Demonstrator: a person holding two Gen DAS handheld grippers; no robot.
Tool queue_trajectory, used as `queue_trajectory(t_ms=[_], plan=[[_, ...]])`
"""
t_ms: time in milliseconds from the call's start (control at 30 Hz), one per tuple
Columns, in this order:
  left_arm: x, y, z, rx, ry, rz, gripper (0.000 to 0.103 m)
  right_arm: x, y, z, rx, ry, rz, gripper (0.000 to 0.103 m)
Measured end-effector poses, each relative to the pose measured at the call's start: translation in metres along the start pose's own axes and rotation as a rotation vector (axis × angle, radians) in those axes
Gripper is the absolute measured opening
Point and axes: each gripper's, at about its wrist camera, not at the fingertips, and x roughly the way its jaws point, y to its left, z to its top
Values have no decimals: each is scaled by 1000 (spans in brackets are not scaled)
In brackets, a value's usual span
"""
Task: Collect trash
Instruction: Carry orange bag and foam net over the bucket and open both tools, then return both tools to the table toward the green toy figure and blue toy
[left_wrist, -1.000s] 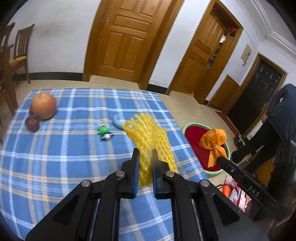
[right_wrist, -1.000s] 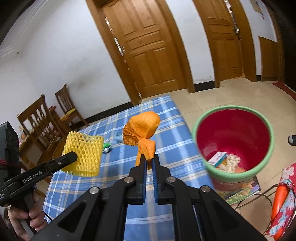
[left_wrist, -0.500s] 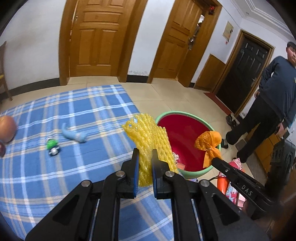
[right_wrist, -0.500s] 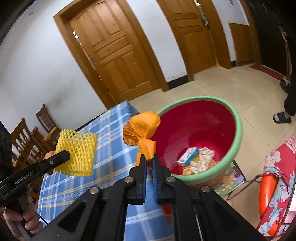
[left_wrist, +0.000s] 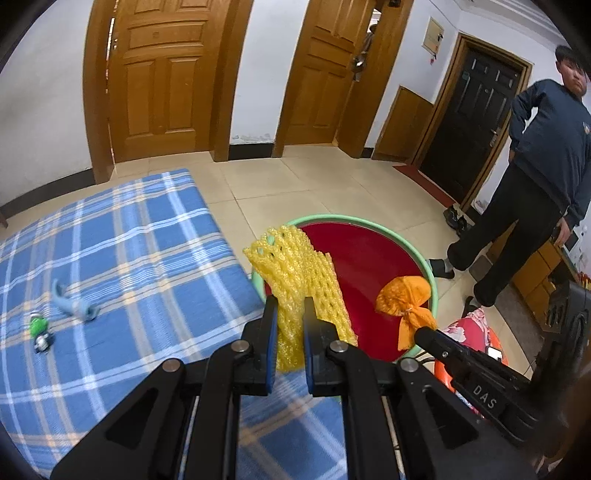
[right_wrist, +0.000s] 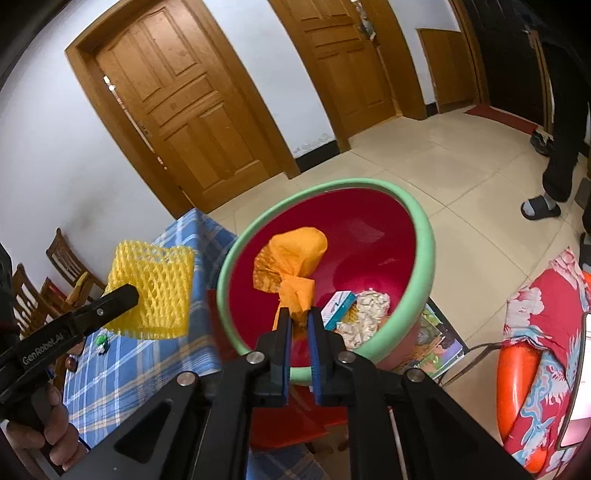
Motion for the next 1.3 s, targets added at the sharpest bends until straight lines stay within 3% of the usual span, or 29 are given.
queue_trajectory(t_ms=[267,333,400,467,900,1300], plan=[[30,-13,3,20,42,-26,12,6,-14,-1,30,2,-17,25],[33,-15,2,18,58,-29,21,6,-17,-1,43,3,-17,28],[34,-15,1,17,60,-19,38,5,-18,-1,51,2,-17,30],[33,-15,0,21,57,-14,42,4,-19,-1,55,0,-17,35],[13,11,-2,-24,47,26,43,-2,-4,-3,19,-2,11,54],[-29,84,-7,-123,-3,172,43,5,59,-1,-111,34,98,60]])
